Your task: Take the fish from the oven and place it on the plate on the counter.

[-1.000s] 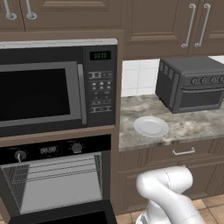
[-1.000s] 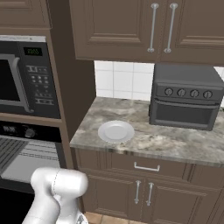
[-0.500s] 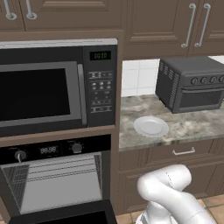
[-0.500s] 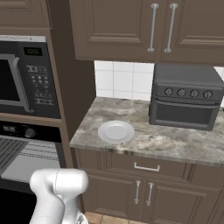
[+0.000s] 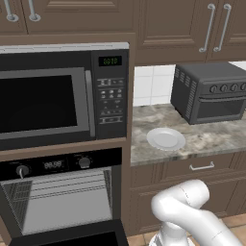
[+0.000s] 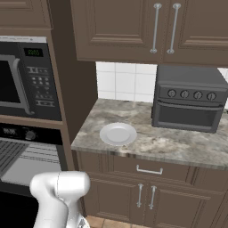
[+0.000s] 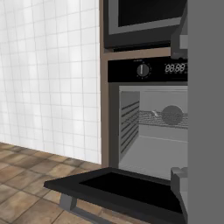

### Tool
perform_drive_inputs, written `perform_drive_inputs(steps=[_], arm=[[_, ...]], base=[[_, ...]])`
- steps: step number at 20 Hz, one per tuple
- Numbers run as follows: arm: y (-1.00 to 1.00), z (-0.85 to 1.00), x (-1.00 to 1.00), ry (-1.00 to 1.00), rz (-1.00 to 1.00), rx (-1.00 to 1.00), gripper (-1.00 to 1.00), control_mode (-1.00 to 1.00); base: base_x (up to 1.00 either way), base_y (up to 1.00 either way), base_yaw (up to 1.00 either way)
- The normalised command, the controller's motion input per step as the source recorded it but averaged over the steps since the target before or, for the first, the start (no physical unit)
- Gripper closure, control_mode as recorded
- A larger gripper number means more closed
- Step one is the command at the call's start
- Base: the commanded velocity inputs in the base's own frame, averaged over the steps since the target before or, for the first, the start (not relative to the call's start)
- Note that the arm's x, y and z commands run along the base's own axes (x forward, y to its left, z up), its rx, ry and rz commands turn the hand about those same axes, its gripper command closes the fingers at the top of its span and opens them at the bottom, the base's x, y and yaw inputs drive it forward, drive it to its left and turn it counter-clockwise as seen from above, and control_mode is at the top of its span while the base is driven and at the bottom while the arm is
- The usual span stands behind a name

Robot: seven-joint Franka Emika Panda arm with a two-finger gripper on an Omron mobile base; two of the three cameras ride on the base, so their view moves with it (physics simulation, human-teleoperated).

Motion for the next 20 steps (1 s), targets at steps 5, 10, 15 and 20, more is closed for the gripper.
perform_drive_inputs(steps=[5, 10, 15, 20], arm=[[-0.5, 0.3, 0.0, -0.04, 0.0, 0.03, -1.0, -1.0], [-0.79, 0.17, 0.07, 0.0, 0.0, 0.06, -1.0, -1.0], [-0.88, 0.06, 0.29, 0.0, 0.0, 0.04, -1.0, -1.0], [-0.91, 0.05, 0.44, 0.08, 0.0, 0.05, -1.0, -1.0]], base=[[0.0, 0.0, 0.0], [0.0, 0.0, 0.0], [0.0, 0.0, 0.0], [0.0, 0.0, 0.0]])
